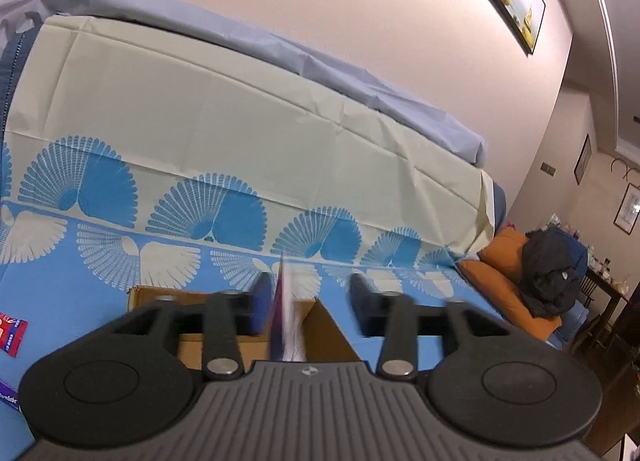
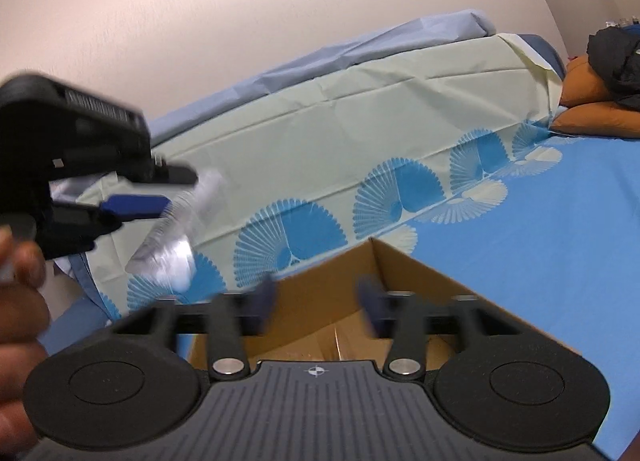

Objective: Organize snacks

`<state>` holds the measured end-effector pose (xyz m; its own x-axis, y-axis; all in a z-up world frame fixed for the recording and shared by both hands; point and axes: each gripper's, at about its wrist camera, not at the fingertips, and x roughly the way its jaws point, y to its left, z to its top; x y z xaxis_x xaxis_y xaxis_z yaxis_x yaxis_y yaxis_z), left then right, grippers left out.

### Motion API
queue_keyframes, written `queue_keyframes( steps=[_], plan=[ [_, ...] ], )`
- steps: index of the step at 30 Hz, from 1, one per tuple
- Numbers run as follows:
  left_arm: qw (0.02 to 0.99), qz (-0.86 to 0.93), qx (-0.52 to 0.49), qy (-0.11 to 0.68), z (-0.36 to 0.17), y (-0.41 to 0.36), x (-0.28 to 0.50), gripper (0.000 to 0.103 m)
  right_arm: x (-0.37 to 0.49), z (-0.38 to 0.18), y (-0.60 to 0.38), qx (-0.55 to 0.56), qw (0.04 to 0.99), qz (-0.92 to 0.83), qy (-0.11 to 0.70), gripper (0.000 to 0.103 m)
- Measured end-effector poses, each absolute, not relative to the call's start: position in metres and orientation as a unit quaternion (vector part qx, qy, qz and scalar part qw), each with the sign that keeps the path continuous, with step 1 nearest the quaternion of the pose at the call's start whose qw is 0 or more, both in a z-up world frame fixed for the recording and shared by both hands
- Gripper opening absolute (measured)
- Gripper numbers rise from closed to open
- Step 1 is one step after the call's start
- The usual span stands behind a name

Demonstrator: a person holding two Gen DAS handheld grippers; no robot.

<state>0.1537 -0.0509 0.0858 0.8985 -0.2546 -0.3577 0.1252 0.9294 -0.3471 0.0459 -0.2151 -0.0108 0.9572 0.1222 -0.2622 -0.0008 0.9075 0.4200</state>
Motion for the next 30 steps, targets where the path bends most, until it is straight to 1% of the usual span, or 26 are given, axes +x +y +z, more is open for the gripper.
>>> queue_keyframes(
  steps=[1,4,11,15,18,19,20,21,22,23,25,26,30],
  plan=[
    [0.962,-0.099,-0.161,0.199,0.086,-0.049,0.15,0.057,0.045,-0.01,-0.214,0.209,0.967,0.029,0.142,0.067],
    [0.964,-0.095,-0.16,0.191,0.085,-0.042,0.138,0.062,0.044,-0.01,-0.21,0.199,0.969,0.032,0.14,0.068],
    [0.972,-0.072,-0.147,0.17,0.068,-0.014,0.1,0.062,0.036,-0.011,-0.197,0.171,0.974,0.047,0.141,0.071],
    [0.967,-0.061,-0.173,0.178,0.049,0.009,0.079,0.061,0.028,-0.011,-0.186,0.15,0.976,0.065,0.141,0.072],
    [0.96,-0.048,-0.21,0.179,0.032,0.027,0.066,0.056,0.021,-0.013,-0.179,0.135,0.978,0.073,0.144,0.072],
    [0.953,-0.043,-0.233,0.188,0.023,0.035,0.064,0.05,0.019,-0.014,-0.177,0.131,0.978,0.074,0.146,0.072],
    [0.947,-0.04,-0.251,0.196,0.015,0.041,0.063,0.042,0.017,-0.015,-0.175,0.126,0.978,0.077,0.149,0.071],
    [0.941,-0.03,-0.268,0.204,0.005,0.048,0.061,0.037,0.016,-0.016,-0.173,0.121,0.978,0.08,0.153,0.071],
    [0.938,-0.017,-0.276,0.211,-0.005,0.054,0.059,0.029,0.014,-0.017,-0.171,0.117,0.977,0.083,0.156,0.07],
    [0.935,0.0,-0.281,0.219,-0.014,0.059,0.057,0.025,0.012,-0.018,-0.169,0.114,0.977,0.087,0.158,0.065],
    [0.926,0.03,-0.295,0.235,-0.035,0.074,0.054,0.023,0.008,-0.018,-0.165,0.109,0.975,0.098,0.166,0.058],
    [0.921,0.043,-0.302,0.242,-0.045,0.08,0.054,0.023,0.007,-0.017,-0.163,0.106,0.975,0.102,0.169,0.056],
    [0.908,0.116,-0.307,0.261,-0.076,0.108,0.059,0.023,0.007,-0.014,-0.152,0.109,0.971,0.106,0.183,0.055]
  ],
)
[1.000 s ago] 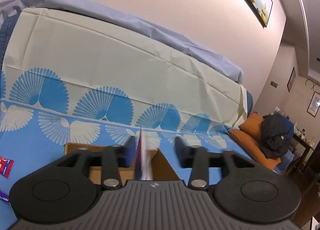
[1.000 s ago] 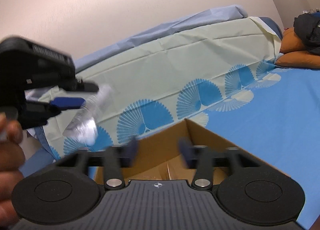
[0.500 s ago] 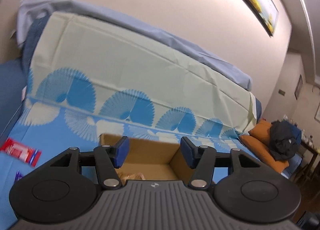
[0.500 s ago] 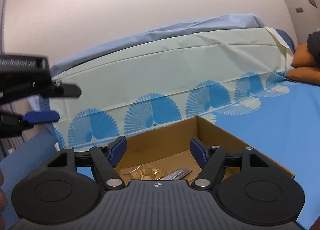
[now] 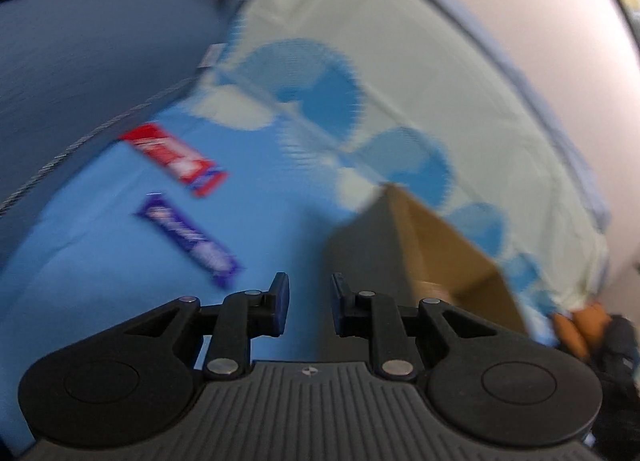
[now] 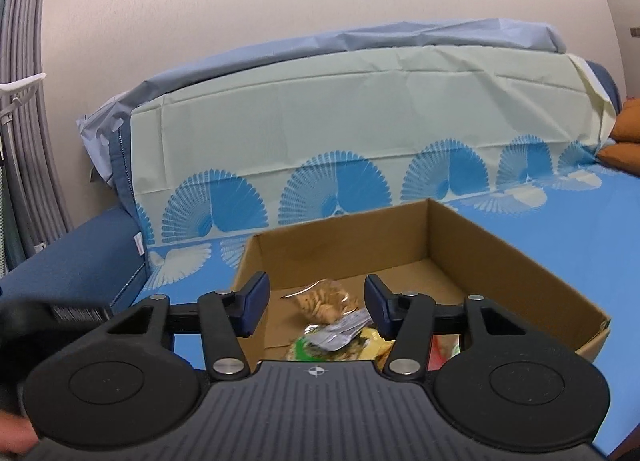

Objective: Organize snacks
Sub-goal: 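Grasp the purple bar with the left gripper while the right grasps the red pack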

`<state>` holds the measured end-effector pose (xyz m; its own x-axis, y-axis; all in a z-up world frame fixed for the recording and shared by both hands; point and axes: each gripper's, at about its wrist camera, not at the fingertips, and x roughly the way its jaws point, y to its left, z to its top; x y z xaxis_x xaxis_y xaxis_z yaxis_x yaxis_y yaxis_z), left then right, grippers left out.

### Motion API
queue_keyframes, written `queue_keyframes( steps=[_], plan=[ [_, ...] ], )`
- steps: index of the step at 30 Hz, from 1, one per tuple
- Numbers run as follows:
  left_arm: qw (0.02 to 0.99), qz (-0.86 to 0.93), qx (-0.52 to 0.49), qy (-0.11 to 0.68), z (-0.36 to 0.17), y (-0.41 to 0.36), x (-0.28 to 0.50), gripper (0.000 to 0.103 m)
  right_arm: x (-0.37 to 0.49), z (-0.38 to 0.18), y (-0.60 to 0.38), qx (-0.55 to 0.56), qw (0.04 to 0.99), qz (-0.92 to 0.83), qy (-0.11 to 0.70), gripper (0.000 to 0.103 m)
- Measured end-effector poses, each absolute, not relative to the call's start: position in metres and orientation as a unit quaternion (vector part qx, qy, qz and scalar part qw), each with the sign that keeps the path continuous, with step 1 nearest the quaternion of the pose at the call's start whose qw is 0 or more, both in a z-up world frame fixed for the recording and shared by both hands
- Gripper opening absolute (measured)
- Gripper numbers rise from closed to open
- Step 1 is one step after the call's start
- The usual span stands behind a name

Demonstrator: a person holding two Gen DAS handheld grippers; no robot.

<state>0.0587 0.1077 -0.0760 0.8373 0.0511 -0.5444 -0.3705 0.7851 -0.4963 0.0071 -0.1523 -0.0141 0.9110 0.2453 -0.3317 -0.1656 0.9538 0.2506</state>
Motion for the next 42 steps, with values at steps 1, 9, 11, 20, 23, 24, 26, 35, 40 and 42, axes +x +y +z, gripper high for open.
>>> queue_keyframes(
  steps=[1,9,11,20,23,24,26,35,40,42],
  plan=[
    [0.902,0.136,-0.311,0.266,-0.083,0.115,0.063,0.026,0.008,-0.014,-0.149,0.112,0.97,0.107,0.186,0.055],
    [0.853,0.264,-0.344,0.29,-0.114,0.154,0.116,0.058,0.011,-0.008,-0.122,0.103,0.965,0.136,0.199,0.055],
    [0.844,0.288,-0.338,0.301,-0.118,0.157,0.132,0.059,0.013,-0.006,-0.116,0.098,0.965,0.142,0.199,0.055],
    [0.847,0.278,-0.3,0.34,-0.123,0.164,0.135,0.025,0.026,-0.005,-0.099,0.096,0.962,0.141,0.213,0.055],
    [0.851,0.256,-0.309,0.338,-0.115,0.174,0.109,0.025,0.027,-0.002,-0.093,0.093,0.961,0.148,0.212,0.055],
    [0.851,0.252,-0.314,0.336,-0.112,0.176,0.101,0.025,0.026,-0.002,-0.09,0.09,0.961,0.154,0.212,0.055],
    [0.848,0.244,-0.331,0.334,-0.112,0.18,0.083,0.025,0.025,-0.001,-0.084,0.078,0.959,0.169,0.215,0.056],
    [0.876,0.223,-0.287,0.316,-0.127,0.167,0.065,0.025,0.043,0.028,-0.051,0.007,0.929,0.268,0.253,0.065],
    [0.874,0.218,-0.297,0.316,-0.132,0.171,0.072,0.026,0.096,0.052,-0.003,-0.044,0.901,0.326,0.282,0.072],
    [0.875,0.217,-0.297,0.316,-0.134,0.17,0.071,0.026,0.121,0.056,0.023,-0.063,0.888,0.348,0.294,0.072]
  ],
)
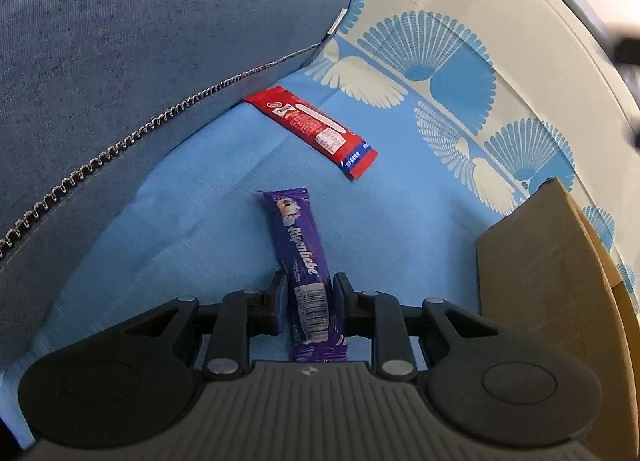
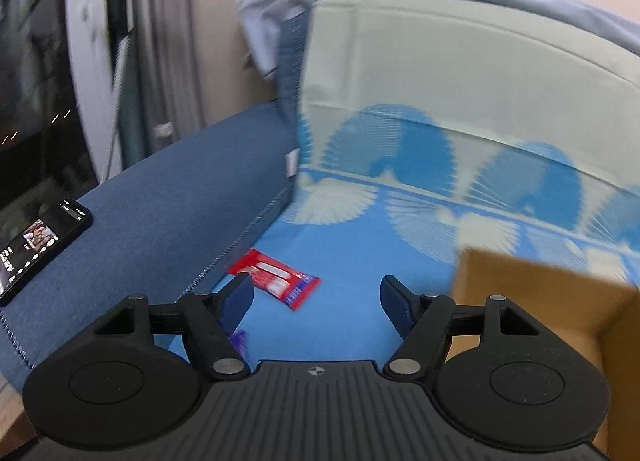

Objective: Organize snacks
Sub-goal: 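Grasp the purple bar with the left gripper while the right grasps the red pack, then lift the red pack with the right gripper while the left holds the purple bar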

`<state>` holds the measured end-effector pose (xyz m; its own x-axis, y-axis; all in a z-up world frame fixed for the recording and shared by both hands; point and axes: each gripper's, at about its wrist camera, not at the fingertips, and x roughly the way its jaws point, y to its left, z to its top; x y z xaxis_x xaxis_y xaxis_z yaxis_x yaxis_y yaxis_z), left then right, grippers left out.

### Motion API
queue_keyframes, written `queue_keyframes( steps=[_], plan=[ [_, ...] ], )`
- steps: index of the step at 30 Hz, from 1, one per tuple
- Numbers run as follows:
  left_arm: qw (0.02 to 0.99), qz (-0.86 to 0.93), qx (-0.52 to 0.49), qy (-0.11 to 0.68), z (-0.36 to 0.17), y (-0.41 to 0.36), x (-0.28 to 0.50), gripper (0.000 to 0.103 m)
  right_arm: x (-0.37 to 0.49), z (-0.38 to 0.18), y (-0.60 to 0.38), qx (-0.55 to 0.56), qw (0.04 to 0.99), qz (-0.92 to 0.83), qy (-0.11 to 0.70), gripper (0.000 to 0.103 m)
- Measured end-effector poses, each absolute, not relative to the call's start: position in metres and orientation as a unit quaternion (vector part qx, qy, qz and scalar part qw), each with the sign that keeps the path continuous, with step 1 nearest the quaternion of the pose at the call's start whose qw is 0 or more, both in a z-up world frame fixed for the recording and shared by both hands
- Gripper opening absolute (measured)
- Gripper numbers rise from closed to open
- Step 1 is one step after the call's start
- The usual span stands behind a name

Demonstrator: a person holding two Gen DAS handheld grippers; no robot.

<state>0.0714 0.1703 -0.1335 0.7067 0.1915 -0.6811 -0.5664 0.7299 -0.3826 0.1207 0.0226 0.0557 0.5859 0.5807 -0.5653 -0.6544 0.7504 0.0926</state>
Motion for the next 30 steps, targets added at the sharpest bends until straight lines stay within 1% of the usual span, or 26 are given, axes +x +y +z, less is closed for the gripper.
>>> queue_keyframes(
  steps=[2,5,10,13,14,16,20,22,24,25,26,27,28,29,30],
  plan=[
    [0.877,0.212,-0.292,0.316,-0.134,0.169,0.071,0.026,0.146,0.052,0.049,-0.073,0.871,0.371,0.314,0.076],
    [0.878,0.206,-0.295,0.316,-0.134,0.171,0.069,0.026,0.181,0.034,0.092,-0.097,0.851,0.388,0.341,0.079],
    [0.877,0.205,-0.296,0.318,-0.133,0.172,0.065,0.026,0.232,-0.02,0.162,-0.182,0.81,0.395,0.393,0.079],
    [0.877,0.201,-0.298,0.319,-0.133,0.174,0.065,0.027,0.244,-0.048,0.191,-0.241,0.794,0.401,0.389,0.079],
    [0.877,0.201,-0.298,0.319,-0.133,0.176,0.064,0.028,0.248,-0.057,0.2,-0.255,0.784,0.408,0.393,0.082],
    [0.876,0.201,-0.3,0.318,-0.134,0.177,0.064,0.028,0.253,-0.074,0.212,-0.28,0.769,0.412,0.401,0.084],
    [0.874,0.212,-0.302,0.317,-0.132,0.177,0.061,0.028,0.264,-0.095,0.218,-0.277,0.746,0.426,0.43,0.086],
    [0.873,0.217,-0.301,0.316,-0.131,0.177,0.061,0.028,0.267,-0.1,0.215,-0.262,0.745,0.43,0.438,0.091],
    [0.873,0.221,-0.299,0.315,-0.13,0.176,0.061,0.028,0.272,-0.103,0.211,-0.239,0.743,0.43,0.453,0.09],
    [0.873,0.223,-0.299,0.315,-0.129,0.176,0.062,0.028,0.272,-0.103,0.208,-0.235,0.744,0.432,0.453,0.088],
    [0.873,0.224,-0.299,0.315,-0.13,0.176,0.062,0.028,0.27,-0.102,0.206,-0.233,0.744,0.436,0.449,0.08],
    [0.873,0.223,-0.299,0.315,-0.13,0.176,0.062,0.028,0.267,-0.101,0.203,-0.229,0.744,0.444,0.444,0.075],
    [0.872,0.223,-0.3,0.315,-0.129,0.176,0.06,0.028,0.263,-0.099,0.2,-0.226,0.741,0.454,0.439,0.06],
    [0.872,0.224,-0.3,0.315,-0.129,0.177,0.06,0.028,0.259,-0.097,0.198,-0.227,0.739,0.46,0.437,0.05],
    [0.872,0.224,-0.301,0.315,-0.128,0.177,0.059,0.028,0.257,-0.094,0.195,-0.23,0.733,0.466,0.439,0.047]
  ],
)
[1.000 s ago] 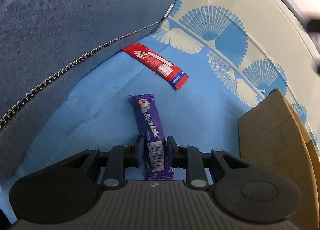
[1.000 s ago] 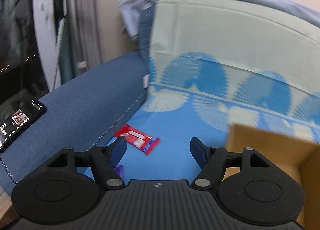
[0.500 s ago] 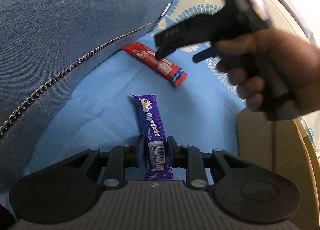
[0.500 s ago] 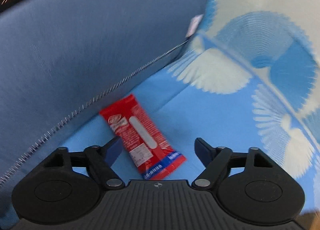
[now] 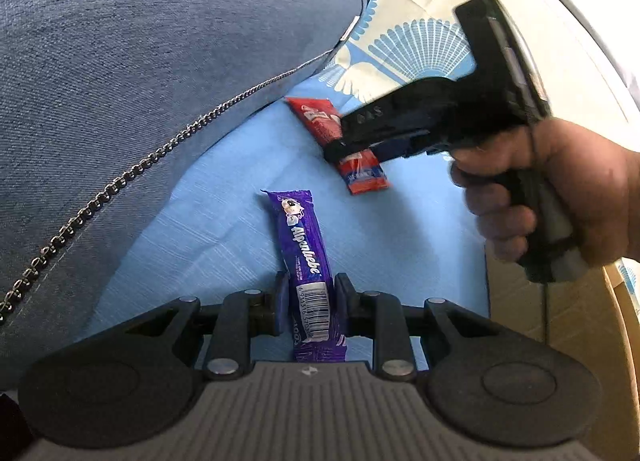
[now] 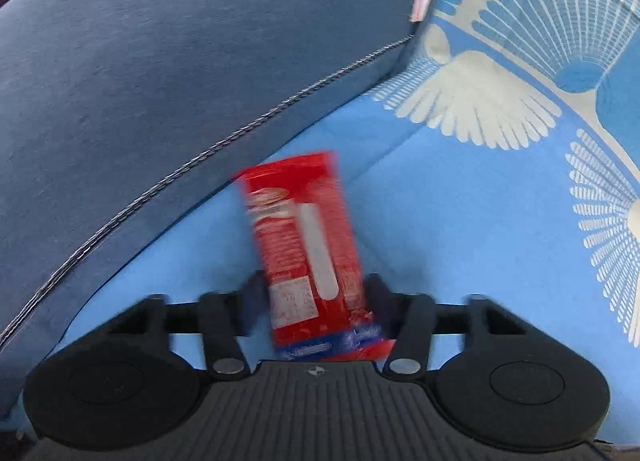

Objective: Organize snacks
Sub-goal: 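Lift the red pack with the right gripper while the left holds the purple bar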

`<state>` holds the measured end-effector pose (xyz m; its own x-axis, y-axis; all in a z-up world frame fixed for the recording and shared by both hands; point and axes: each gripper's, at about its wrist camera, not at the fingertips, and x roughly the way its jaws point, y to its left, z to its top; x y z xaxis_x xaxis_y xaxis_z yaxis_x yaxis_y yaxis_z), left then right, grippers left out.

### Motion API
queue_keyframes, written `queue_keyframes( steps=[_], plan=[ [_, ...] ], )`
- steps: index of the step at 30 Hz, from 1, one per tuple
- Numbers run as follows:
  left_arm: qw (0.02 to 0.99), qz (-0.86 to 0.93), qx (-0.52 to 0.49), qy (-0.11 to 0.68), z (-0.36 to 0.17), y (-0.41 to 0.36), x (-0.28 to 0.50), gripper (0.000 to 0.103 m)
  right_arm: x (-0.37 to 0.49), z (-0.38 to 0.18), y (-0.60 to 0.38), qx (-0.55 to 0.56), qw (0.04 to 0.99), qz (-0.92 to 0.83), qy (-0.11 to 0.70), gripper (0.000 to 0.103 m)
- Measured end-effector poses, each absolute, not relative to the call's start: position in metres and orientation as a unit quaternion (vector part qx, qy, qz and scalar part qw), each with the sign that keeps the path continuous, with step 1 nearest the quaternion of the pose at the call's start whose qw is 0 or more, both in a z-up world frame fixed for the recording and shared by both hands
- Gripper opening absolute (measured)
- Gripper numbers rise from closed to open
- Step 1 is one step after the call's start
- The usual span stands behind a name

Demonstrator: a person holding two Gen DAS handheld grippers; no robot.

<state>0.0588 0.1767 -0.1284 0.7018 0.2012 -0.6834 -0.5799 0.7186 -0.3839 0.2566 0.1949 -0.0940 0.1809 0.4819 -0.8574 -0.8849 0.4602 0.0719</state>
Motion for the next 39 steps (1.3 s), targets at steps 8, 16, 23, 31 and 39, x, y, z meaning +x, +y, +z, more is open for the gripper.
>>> queue_keyframes(
  steps=[8,16,23,31,39],
  plan=[
    [0.872,0.22,-0.302,0.317,-0.126,0.176,0.056,0.026,0.23,-0.055,0.148,-0.239,0.74,0.441,0.447,0.029],
    [0.862,0.222,-0.317,0.328,-0.124,0.182,0.056,0.026,0.147,0.008,0.052,-0.2,0.809,0.38,0.402,0.029],
    [0.84,0.211,-0.361,0.345,-0.111,0.187,0.044,0.026,0.047,0.025,-0.023,-0.164,0.844,0.341,0.38,0.03],
    [0.866,0.177,-0.321,0.339,-0.087,0.169,0.007,0.026,-0.019,-0.001,-0.042,-0.102,0.86,0.337,0.369,0.03],
    [0.86,0.171,-0.305,0.372,-0.108,0.148,-0.002,0.026,-0.032,-0.053,-0.028,-0.09,0.859,0.311,0.396,0.03]
  ],
)
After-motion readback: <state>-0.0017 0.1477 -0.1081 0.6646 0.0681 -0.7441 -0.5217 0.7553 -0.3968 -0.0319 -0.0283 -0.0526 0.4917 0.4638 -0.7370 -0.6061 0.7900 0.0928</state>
